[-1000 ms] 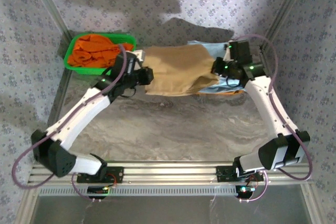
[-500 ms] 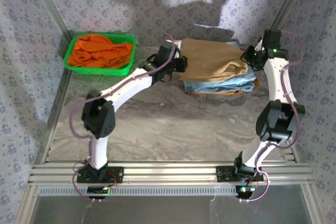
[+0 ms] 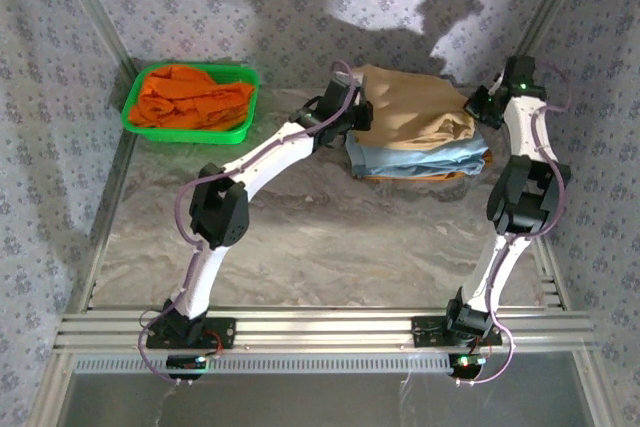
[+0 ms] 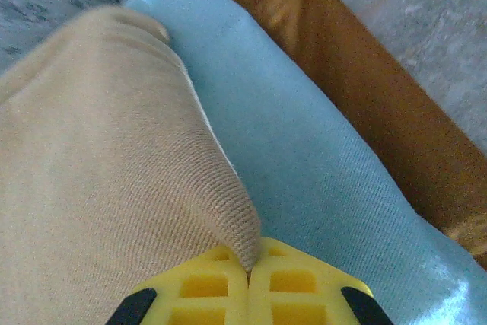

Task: Fold and stack the trousers

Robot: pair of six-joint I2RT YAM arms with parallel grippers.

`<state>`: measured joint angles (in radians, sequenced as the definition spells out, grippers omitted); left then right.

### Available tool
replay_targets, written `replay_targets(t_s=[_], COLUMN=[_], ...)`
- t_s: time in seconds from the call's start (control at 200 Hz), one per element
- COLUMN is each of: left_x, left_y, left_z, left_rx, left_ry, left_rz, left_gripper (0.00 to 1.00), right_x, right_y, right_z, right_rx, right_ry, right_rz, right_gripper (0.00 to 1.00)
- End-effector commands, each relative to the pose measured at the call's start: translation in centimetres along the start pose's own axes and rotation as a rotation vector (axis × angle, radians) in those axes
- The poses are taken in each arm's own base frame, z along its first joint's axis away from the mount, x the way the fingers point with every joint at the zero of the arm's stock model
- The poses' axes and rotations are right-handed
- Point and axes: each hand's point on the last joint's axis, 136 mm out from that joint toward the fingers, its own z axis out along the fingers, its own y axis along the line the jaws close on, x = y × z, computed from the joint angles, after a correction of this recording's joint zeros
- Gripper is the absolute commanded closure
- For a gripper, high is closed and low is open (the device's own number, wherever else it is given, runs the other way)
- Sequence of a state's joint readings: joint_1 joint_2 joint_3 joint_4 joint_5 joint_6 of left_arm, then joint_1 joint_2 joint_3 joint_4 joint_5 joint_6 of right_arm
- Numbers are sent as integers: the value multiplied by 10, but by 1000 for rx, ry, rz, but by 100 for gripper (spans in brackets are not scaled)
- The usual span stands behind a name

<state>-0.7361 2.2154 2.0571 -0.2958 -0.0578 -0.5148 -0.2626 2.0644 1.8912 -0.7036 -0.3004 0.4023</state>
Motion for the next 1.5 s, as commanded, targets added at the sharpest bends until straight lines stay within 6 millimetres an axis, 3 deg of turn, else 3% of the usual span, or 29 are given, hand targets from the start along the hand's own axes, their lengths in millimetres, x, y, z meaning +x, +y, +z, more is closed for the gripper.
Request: replay_targets(t_s=[0.0, 0.055, 0.16, 0.235, 0.41, 0.43, 0.55, 0.64, 0.68, 0.705, 0.844, 0.949, 1.094, 1.229, 1.359, 1.414, 1.494], left_x=[12, 21, 34, 35, 20, 27, 21, 18, 22, 11, 15, 31, 64, 89, 92, 86, 64], left_y=[26, 31, 38, 39, 27, 31, 24, 16, 14, 6, -4, 7, 30, 49, 60, 60, 54], left_z=[10, 15, 19, 12, -20, -21, -34, -39, -37, -41, -28, -8, 12, 19, 17, 6, -27], left_rx=[-53, -42, -46, -52, -30, -42, -56, -58, -58, -40, -21, -56, -99, -108, -121, -115, -99], left_ry=[44, 88, 143, 147, 115, 130, 110, 101, 111, 86, 92, 117, 166, 197, 215, 229, 182], left_rz=[-81, -122, -149, -144, -116, -113, -81, -64, -58, -53, -36, -27, -58, -121, -132, -139, -124], left_gripper=[100, 97, 62, 39, 20, 19, 20, 27, 33, 37, 58, 76, 92, 96, 94, 90, 74], right_x=[-19, -19, -19, -19, -14, -12, 5, 20, 27, 33, 52, 79, 102, 99, 85, 83, 85], right_y=[-28, -37, -36, -30, -15, -11, 19, 35, 39, 39, 37, 17, -9, -16, 6, 20, 47], right_z=[7, 11, 12, 4, -32, -35, -47, -43, -37, -33, 4, 28, 37, 37, 16, 2, -26], right_rx=[43, 66, 64, 65, 66, 54, 4, -21, -29, -28, -57, -13, 39, 63, 26, 5, -24], right_ry=[-33, -26, -17, -27, -94, -101, -114, -90, -75, -58, 17, 109, 130, 121, 91, 77, 27], right_rz=[34, 57, 63, 49, 45, 42, -4, -24, -26, -22, -7, 22, 57, 68, 32, 9, -58], right_gripper=[91, 71, 49, 43, 40, 41, 53, 86, 96, 100, 100, 100, 100, 100, 99, 97, 89])
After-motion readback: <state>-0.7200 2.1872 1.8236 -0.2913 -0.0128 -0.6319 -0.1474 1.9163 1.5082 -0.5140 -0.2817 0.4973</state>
